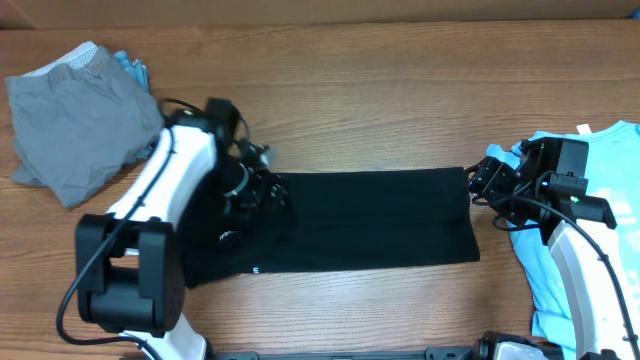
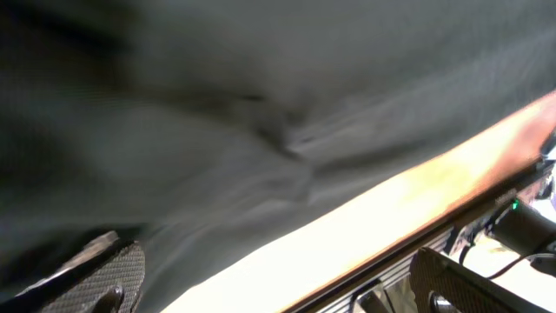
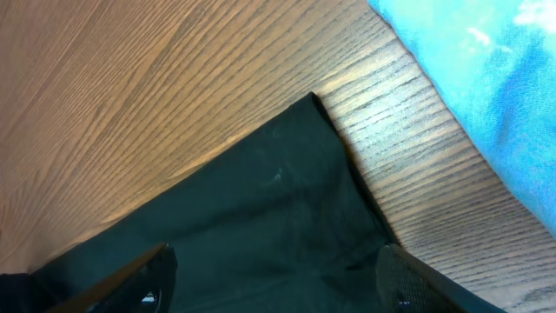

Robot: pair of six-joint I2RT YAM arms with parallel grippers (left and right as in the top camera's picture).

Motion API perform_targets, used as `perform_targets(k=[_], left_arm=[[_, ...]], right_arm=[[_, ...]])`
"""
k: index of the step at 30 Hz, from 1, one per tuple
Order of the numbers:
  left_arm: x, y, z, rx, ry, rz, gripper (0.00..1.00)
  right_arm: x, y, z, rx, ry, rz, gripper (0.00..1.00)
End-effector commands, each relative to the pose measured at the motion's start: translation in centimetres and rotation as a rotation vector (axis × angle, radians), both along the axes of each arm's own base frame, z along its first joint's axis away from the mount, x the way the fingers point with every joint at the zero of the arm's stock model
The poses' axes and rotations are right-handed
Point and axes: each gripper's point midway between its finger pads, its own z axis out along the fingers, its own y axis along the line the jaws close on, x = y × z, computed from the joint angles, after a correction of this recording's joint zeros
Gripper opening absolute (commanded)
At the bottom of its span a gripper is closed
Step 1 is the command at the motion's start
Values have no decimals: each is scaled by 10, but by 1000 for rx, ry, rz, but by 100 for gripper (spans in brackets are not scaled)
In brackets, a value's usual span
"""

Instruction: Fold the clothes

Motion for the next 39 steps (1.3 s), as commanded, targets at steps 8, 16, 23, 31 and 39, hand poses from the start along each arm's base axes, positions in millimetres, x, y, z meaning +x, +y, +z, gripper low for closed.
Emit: perform_targets(k=[8, 16, 23, 31, 39], left_arm=[[25, 38, 25, 46, -97, 44, 100], [13, 81, 12, 326, -22, 137, 100], [10, 76, -8, 295, -27, 126, 100], [20, 50, -5, 123, -86, 75, 100], [18, 49, -5, 118, -79, 69, 100]], right_arm=[[5, -2, 9, -8, -23, 2, 77], [3, -1, 8, -7, -15, 1, 77], [4, -2, 6, -9, -9, -1, 77], [-12, -9, -50, 44, 214, -21, 71], [-8, -19, -67, 73, 223, -4, 82]])
